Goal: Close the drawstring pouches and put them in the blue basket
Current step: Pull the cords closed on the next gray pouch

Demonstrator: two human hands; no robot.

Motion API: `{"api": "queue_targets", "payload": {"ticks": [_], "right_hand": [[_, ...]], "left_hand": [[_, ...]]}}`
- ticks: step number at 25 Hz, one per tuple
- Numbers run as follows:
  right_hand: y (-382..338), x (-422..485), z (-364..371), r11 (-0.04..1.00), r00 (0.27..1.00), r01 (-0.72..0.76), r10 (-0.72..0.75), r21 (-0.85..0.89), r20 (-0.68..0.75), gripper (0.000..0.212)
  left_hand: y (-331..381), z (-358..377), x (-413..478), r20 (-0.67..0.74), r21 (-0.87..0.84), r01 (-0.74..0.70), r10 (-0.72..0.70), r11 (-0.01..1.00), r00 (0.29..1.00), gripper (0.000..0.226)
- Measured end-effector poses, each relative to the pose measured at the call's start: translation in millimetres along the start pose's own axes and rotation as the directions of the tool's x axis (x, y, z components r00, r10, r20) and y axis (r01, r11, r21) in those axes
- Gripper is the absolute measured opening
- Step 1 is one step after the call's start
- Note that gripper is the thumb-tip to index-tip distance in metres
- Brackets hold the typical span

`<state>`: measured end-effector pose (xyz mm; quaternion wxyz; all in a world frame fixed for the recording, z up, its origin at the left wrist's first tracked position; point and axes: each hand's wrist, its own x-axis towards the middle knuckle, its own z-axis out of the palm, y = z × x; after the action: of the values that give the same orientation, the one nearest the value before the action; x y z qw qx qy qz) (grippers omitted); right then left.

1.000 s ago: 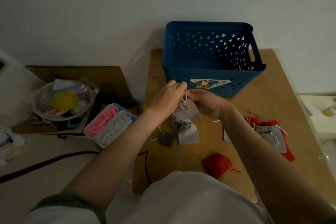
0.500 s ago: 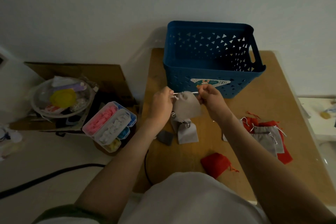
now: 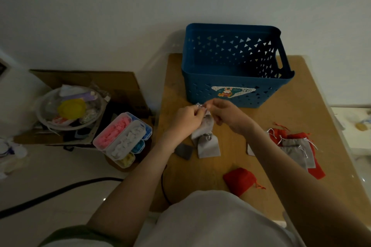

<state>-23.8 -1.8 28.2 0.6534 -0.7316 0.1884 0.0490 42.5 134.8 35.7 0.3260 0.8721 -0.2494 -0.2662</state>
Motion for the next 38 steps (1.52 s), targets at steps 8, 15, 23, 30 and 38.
{"api": "queue_targets", "payload": {"ticks": [8,15,23,30,38], "right_hand": [[4.2,-1.4,-2.9,0.997,0.987,-0.015,0.027,-0.079,0.156,0.025],[0.8,4.7,-10.4,0.995,0.981,-0.009,-0.010,0.101,0.191,0.022],[-6.0,4.5,-4.2,0.911,0.989,0.031,-0.088,0.412,0.120,0.020],[0.3,9.1,-2.5,0.888,0.990,0.121,-0.140,0.443,0.010,0.027],[-6.8,4.9,1.8,0.972,0.974,0.211,-0.200,0.103,-0.106,0.026]], "left_hand": [[10.2,-8.4,2.7,-0.043,-0.479,0.147,-0.191,0.865,0.981,0.033],[11.3,-11.9,8.9,-0.101,-0.813,0.087,-0.287,0.576,0.953,0.005],[10.2,-2.7,13.3,-0.218,-0.573,-0.019,-0.130,0.819,0.967,0.013],[18.4,-3.7,8.1,-0.153,-0.472,-0.078,0.006,0.878,0.988,0.025],[14.8,-6.7,6.5,-0.089,-0.531,-0.056,0.010,0.846,0.996,0.019]]}}
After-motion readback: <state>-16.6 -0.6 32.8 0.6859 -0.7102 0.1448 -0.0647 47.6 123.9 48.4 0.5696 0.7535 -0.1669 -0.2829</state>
